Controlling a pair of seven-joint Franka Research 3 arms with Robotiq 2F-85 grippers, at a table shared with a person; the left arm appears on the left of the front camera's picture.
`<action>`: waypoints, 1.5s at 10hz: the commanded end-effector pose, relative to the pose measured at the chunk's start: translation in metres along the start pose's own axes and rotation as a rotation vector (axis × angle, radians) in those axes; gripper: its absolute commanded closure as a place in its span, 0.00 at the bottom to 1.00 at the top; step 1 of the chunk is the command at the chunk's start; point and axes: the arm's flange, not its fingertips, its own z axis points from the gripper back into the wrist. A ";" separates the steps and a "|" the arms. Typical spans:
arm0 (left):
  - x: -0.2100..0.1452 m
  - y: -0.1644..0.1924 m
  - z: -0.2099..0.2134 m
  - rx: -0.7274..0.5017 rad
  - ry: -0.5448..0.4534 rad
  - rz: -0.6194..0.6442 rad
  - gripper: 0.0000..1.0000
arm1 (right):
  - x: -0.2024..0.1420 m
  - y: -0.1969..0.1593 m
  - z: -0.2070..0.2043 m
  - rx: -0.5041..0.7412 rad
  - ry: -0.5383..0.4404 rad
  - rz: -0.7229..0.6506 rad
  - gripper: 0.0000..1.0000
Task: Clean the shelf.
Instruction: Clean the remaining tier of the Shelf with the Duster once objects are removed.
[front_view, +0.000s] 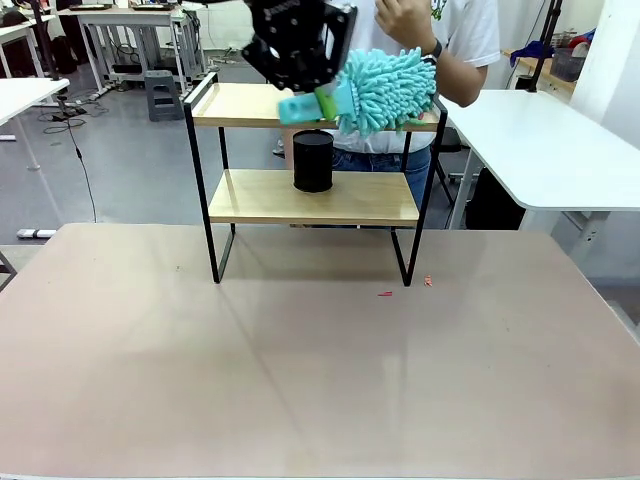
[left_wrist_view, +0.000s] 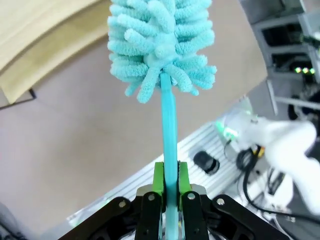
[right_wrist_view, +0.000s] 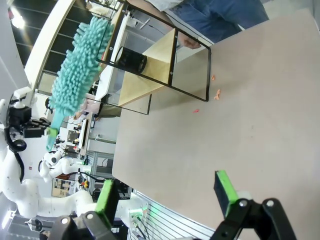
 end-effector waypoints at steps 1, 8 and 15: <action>-0.049 0.021 0.024 -0.057 0.087 -0.107 0.88 | 0.003 0.001 -0.001 0.024 -0.018 0.024 0.00; -0.103 0.049 0.067 -0.174 -0.011 -0.095 0.88 | 0.003 0.001 -0.001 0.024 -0.018 0.024 0.00; -0.295 0.237 0.149 -0.278 -0.841 0.842 0.88 | 0.003 0.001 -0.001 0.024 -0.018 0.024 0.00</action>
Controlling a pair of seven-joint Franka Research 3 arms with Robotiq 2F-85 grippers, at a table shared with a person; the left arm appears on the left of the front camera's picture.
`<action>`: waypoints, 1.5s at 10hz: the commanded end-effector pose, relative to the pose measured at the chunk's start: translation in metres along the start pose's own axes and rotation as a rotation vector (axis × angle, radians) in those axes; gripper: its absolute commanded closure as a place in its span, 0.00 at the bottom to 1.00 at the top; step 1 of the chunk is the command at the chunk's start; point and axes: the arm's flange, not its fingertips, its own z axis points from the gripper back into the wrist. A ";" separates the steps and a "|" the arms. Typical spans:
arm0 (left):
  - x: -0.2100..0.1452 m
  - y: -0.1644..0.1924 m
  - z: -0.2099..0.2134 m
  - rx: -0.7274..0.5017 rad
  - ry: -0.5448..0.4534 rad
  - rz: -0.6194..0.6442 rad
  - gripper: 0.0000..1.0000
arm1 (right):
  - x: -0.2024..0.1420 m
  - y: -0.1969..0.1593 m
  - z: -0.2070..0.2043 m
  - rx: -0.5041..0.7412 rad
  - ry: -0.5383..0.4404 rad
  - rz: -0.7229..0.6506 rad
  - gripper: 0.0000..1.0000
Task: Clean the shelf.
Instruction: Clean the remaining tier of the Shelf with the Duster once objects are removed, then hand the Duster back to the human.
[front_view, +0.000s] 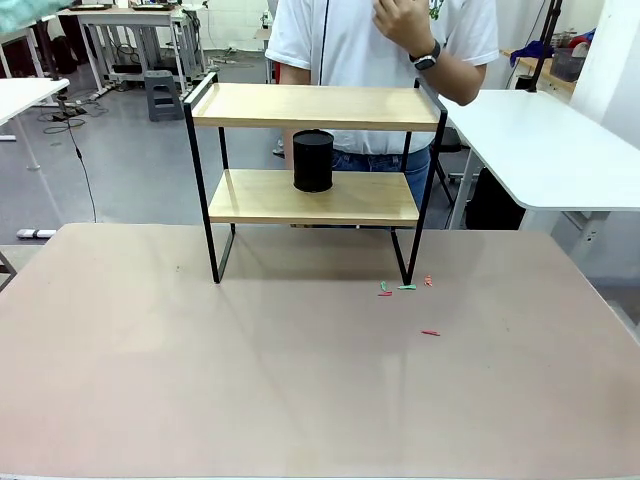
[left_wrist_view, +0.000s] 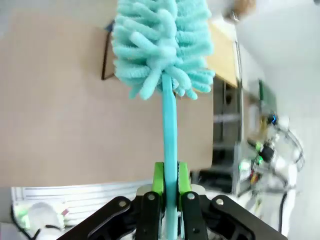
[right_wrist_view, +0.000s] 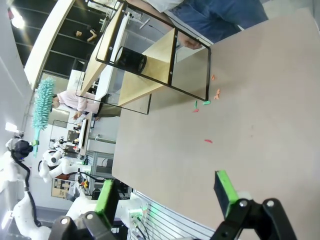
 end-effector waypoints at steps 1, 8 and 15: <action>0.001 0.025 -0.049 -0.051 -0.244 0.303 0.88 | 0.003 0.001 -0.001 0.025 -0.019 0.025 0.00; 0.025 0.070 -0.102 0.044 -0.166 0.347 0.88 | 0.003 0.001 -0.001 0.025 -0.019 0.025 0.00; 0.025 0.070 -0.102 0.044 -0.166 0.347 0.88 | 0.003 0.001 -0.001 0.025 -0.019 0.025 0.00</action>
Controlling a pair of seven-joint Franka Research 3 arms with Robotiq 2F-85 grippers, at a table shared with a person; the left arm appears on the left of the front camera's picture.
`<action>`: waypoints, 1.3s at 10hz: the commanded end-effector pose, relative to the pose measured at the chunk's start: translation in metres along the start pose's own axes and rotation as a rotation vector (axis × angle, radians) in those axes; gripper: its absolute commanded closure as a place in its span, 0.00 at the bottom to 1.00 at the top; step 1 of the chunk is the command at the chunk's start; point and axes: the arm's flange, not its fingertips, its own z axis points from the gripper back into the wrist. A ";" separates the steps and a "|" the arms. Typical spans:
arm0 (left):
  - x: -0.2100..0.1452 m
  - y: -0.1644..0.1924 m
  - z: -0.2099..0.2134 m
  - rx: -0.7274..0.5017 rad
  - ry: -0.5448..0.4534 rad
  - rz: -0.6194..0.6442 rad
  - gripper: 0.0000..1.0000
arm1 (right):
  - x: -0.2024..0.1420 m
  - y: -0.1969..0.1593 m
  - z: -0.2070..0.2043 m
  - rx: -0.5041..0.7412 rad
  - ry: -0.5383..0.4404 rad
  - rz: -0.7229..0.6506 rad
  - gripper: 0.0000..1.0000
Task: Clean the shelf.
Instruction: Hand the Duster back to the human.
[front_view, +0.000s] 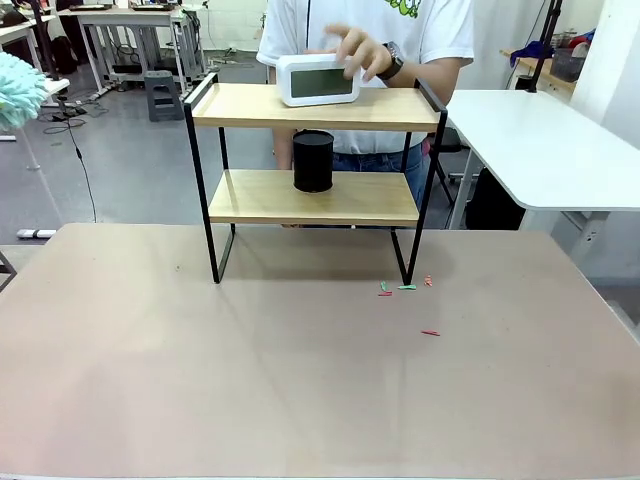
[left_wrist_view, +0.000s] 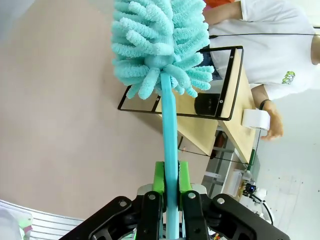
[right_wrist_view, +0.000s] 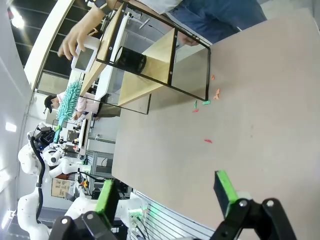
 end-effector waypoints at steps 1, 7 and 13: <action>-0.003 -0.002 0.000 0.007 -0.010 0.010 0.88 | 0.003 0.001 -0.001 0.027 -0.020 0.024 0.00; -0.056 -0.101 0.011 -0.289 0.554 -0.493 0.88 | 0.054 0.124 0.009 0.031 -0.075 0.255 0.00; -0.109 -0.105 0.012 -0.384 0.929 -0.669 0.88 | 0.045 0.181 -0.035 0.132 0.048 0.346 0.00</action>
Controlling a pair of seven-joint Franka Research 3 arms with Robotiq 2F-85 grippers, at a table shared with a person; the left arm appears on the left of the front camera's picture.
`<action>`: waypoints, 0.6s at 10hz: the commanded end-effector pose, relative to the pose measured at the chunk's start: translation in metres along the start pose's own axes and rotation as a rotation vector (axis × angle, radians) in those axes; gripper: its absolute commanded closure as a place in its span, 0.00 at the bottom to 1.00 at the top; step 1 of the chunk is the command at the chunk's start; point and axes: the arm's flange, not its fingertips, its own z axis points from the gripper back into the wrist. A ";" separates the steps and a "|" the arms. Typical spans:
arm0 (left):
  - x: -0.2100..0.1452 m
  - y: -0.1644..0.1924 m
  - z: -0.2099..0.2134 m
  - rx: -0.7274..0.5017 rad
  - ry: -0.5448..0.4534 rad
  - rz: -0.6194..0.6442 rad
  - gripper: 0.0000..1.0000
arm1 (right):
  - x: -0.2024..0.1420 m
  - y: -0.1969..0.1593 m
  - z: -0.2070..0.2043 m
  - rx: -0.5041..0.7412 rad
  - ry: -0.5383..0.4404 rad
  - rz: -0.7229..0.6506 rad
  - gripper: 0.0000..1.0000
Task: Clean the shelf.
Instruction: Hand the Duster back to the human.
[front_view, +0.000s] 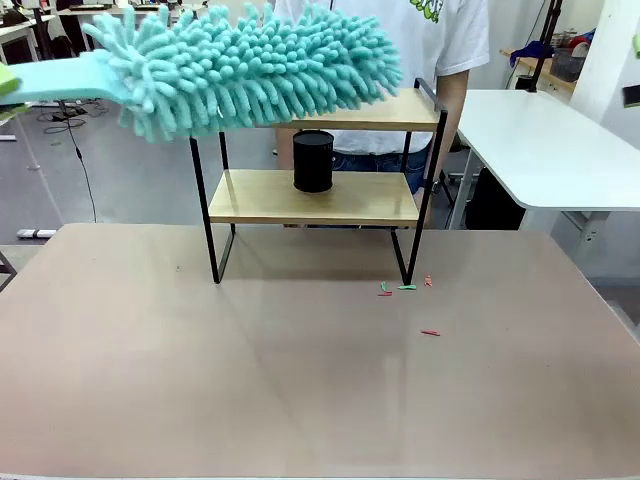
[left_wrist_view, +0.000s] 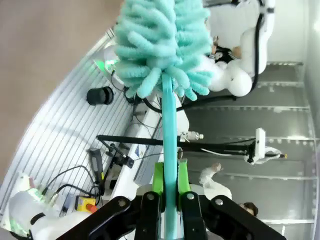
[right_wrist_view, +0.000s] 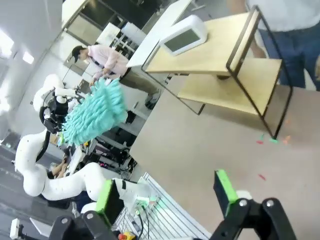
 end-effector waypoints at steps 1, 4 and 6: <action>-0.012 -0.023 0.013 0.064 -0.170 0.035 0.88 | 0.001 0.003 0.018 -0.033 -0.049 0.000 0.00; 0.007 -0.003 -0.006 -0.022 0.060 -0.006 0.88 | 0.017 0.000 -0.028 0.093 0.054 0.038 0.00; 0.016 0.000 -0.032 -0.017 0.189 -0.007 0.88 | 0.034 0.004 -0.074 0.191 0.140 0.033 0.00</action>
